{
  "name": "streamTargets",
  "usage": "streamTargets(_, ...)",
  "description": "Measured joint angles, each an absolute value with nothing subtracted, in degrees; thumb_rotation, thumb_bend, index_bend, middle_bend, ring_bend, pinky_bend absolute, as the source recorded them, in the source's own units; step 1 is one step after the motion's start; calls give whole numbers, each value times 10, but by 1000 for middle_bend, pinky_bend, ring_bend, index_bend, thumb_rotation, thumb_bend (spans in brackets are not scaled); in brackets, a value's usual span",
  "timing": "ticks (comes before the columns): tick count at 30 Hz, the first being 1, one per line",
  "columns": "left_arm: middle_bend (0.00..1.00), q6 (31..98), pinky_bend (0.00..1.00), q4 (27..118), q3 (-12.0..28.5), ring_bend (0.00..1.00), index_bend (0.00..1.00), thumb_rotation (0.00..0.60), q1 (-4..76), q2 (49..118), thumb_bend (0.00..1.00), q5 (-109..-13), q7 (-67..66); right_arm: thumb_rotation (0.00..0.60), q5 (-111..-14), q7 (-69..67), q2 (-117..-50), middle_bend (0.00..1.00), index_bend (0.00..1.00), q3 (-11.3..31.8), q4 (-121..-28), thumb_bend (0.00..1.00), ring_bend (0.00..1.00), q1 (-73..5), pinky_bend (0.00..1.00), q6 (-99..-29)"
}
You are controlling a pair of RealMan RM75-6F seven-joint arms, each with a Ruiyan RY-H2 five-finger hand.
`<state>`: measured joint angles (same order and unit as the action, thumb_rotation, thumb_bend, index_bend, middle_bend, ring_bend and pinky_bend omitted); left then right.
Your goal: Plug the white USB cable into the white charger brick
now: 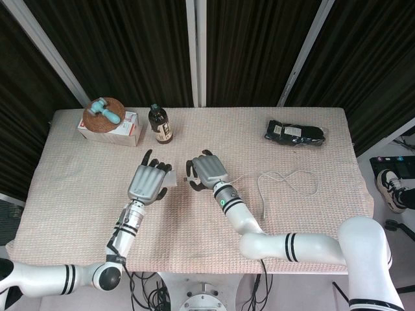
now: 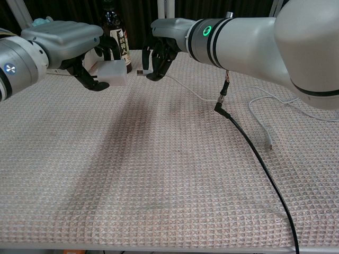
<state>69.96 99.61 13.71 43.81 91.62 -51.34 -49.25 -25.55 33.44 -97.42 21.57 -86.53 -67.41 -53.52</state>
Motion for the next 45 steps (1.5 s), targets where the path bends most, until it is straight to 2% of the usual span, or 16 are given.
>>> streamTargets(30,462,706,16,1012,141,243,452,600,475,918,352,-448,-499,600,-249,325,-1017,558,659,216,-824,338,329,-699,129,-553)
streamTargets(45,461,718,21,1004,146,244,451,600,490,927,350,-422,-497,600,-242,325,-1046,559,659,227,-807,334,330,-699,99,-580)
